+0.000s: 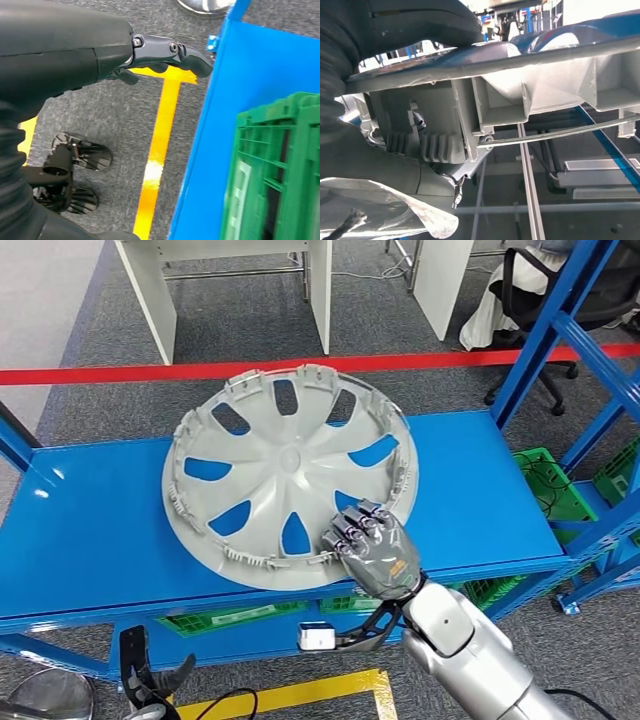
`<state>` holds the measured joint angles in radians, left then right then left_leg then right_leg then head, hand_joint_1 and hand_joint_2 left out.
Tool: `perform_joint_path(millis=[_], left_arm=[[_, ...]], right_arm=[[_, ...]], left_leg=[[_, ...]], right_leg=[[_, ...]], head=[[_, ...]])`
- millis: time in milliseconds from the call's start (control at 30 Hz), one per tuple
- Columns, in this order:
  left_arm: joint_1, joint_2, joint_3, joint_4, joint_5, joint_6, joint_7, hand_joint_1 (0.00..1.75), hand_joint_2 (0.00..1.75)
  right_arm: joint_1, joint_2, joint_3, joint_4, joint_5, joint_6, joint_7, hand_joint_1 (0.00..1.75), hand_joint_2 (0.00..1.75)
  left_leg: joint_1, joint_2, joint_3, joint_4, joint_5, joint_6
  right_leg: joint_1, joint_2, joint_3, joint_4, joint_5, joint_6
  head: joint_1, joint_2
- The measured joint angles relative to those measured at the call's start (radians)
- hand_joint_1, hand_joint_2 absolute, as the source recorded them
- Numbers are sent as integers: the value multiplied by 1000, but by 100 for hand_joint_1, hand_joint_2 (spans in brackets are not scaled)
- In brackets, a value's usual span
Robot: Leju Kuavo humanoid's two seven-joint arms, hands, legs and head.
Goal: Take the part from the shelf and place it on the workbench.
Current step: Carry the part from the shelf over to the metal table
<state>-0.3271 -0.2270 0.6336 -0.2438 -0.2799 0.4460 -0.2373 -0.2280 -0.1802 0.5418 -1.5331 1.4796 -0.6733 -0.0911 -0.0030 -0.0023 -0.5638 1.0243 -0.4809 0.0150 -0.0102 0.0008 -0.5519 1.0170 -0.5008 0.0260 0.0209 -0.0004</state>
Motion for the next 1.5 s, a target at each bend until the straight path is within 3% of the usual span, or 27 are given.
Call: perform_joint_path(millis=[300, 467, 600, 700, 767, 833, 867, 900, 933, 967, 1033, 1100, 1200, 1267, 1333, 1367, 1400, 1433, 1500], left_arm=[[10, 0, 0, 0, 2, -1, 3, 0, 175], [10, 0, 0, 0, 12, -2, 8, 0, 175], [9, 1, 0, 0, 18, -7, 21, 0, 175], [8, 1, 0, 0, 19, -14, 23, 0, 175], [7, 0, 0, 0, 20, -23, 23, 0, 175], [7, 0, 0, 0, 25, -30, 19, 0, 175], [8, -1, 0, 0, 30, -34, 14, 0, 175], [9, -1, 0, 0, 35, -35, 8, 0, 175], [9, 0, 0, 0, 38, -35, 2, 0, 175], [8, 0, 0, 0, 40, -33, -4, 0, 175], [6, 3, 0, 0, 42, -25, -17, 0, 175], [3, 7, -1, -1, 42, -13, -39, 0, 175], [2, 11, -3, -1, 41, 7, -67, 0, 175], [2, 12, -3, -1, 44, 16, -80, 0, 175], [2, 12, -3, -1, 48, 19, -86, 0, 175], [2, 12, -3, -1, 50, 20, -87, 0, 175], [2, 13, -3, -1, 51, 21, -89, 0, 175], [2, 13, -3, -1, 52, 22, -92, 0, 175], [0, 13, -3, -1, 57, 25, -105, 0, 175]], right_arm=[[23, 29, -34, 0, -8, 0, -21, 175, 175], [38, 60, -70, 0, -46, 0, -104, 175, 175], [52, 96, -103, 0, -65, 0, -160, 175, 175], [56, 117, -124, 0, -75, 0, -183, 175, 175], [58, 125, -137, 0, -82, 0, -199, 175, 175], [63, 132, -149, 0, -90, 0, -216, 175, 175], [68, 135, -155, 0, -95, 0, -226, 175, 175], [75, 138, -161, 0, -99, 0, -235, 175, 175], [81, 142, -168, 0, -103, 0, -244, 175, 175], [86, 146, -175, 0, -105, 0, -252, 175, 175], [90, 156, -186, 1, -109, 0, -262, 175, 175], [94, 167, -196, 2, -114, 0, -266, 175, 175], [106, 176, -206, 2, -120, 0, -267, 175, 175], [114, 181, -210, 2, -124, 0, -268, 175, 175], [117, 185, -214, 2, -128, 0, -269, 175, 175], [119, 186, -214, 2, -128, 0, -269, 175, 175], [120, 186, -215, 2, -128, 0, -269, 175, 175], [122, 187, -216, 2, -128, 0, -269, 175, 175], [125, 188, -217, 2, -128, 0, -269, 175, 175]], left_leg=[[0, 0, -1, 0, 0, 0], [0, 0, -1, 0, 0, 0], [-5, 0, -4, 9, -2, 7], [0, 2, 1, -11, 14, 18], [7, 5, 4, -29, 27, 26], [7, 6, 1, -31, 30, 29], [8, 7, 0, -30, 30, 28], [9, 7, -1, -29, 30, 28], [12, 7, -1, -26, 30, 26], [16, 7, -3, -21, 27, 21], [20, 6, -12, -3, 21, 5], [18, 5, -27, 14, 19, -12], [18, 4, -46, 28, 16, -31], [20, 4, -68, 84, -39, -38], [20, 4, -104, 205, -118, -42], [20, 4, -117, 259, -143, -41], [20, 4, -117, 286, -150, -39], [19, 4, -102, 276, -139, -35], [15, 3, -29, 165, -86, -22]], right_leg=[[0, 0, -1, 0, 0, 0], [0, 0, -1, 0, 0, 0], [-5, -1, -1, -3, 5, 7], [-4, -1, -6, 0, -1, 15], [-4, -1, -34, 53, -43, 20], [-7, 0, -87, 172, -100, 27], [-10, 0, -111, 226, -114, 32], [-14, -1, -121, 248, -108, 37], [-19, -2, -115, 235, -83, 42], [-25, -3, -93, 188, -46, 49], [-29, -3, -43, 85, 2, 57], [-28, 0, -24, 44, 2, 47], [-28, 2, -35, 40, 1, 19], [-28, 0, -47, 39, 10, 3], [-23, -2, -60, 39, 20, -10], [-20, -2, -67, 40, 25, -14], [-17, -2, -74, 40, 31, -16], [-13, -2, -80, 40, 37, -17], [-10, -1, -92, 40, 48, -17]], head=[[0, 0], [0, 0], [0, 0], [0, 0], [3, 0], [5, 0], [6, 0], [5, 0], [6, 0], [6, 0], [9, 0], [12, 0], [10, 0], [7, 0], [5, 0], [4, 0], [5, 0], [5, 0], [5, 0]])
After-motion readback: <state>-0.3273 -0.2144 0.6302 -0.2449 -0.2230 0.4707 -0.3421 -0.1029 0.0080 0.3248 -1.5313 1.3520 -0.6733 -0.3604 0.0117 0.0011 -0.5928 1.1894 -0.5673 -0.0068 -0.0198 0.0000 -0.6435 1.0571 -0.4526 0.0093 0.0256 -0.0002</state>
